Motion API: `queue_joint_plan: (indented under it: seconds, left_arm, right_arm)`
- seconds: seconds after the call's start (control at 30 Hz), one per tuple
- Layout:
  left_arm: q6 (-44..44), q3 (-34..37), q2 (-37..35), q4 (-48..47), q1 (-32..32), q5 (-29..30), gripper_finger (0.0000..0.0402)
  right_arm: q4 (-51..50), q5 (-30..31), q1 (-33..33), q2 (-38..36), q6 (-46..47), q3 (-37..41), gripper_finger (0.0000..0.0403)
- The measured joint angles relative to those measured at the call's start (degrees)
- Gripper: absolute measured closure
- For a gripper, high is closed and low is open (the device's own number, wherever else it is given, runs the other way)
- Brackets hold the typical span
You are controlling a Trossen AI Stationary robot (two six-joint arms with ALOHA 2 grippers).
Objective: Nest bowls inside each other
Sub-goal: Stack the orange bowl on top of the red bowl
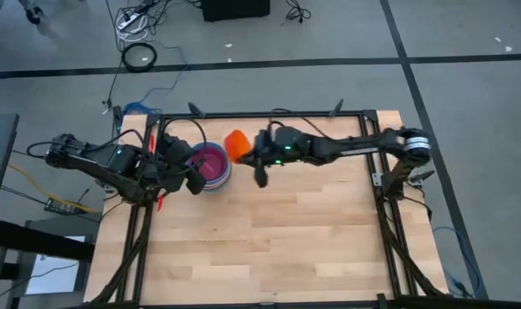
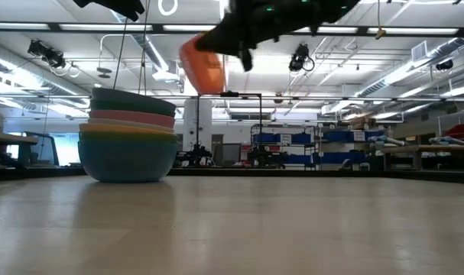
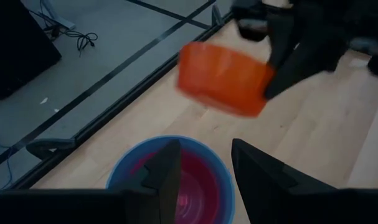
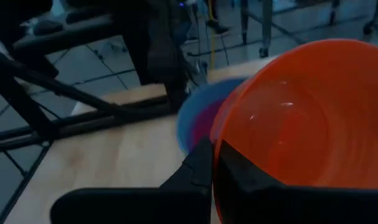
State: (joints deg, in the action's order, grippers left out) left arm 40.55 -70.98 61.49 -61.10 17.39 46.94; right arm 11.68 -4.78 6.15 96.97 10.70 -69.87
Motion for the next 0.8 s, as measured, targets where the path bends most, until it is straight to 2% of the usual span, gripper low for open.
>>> queue_joint_plan:
  seconds: [0.13, 0.3, 0.6, 0.8]
  left_arm:
    - [0.0, 0.0, 0.0, 0.1, 0.0, 0.0, 0.0249]
    - [-0.2, 0.0, 0.0, 0.1, 0.0, 0.1, 0.0249]
    - [-1.0, 0.0, 0.0, 0.4, 0.0, 0.1, 0.0249]
    - [-1.5, 0.0, 0.0, 0.9, 0.0, 0.1, 0.0249]
  right_arm:
    - [0.3, -2.3, 0.0, 8.1, -1.8, -9.7, 0.0403]
    - [-6.0, -5.9, -0.1, 17.2, -2.4, -21.4, 0.0403]
    - [-26.8, -3.0, -0.9, 27.7, -8.5, -39.3, 0.0403]
    - [-33.1, -1.1, -1.7, 31.7, -11.3, -45.4, 0.0403]
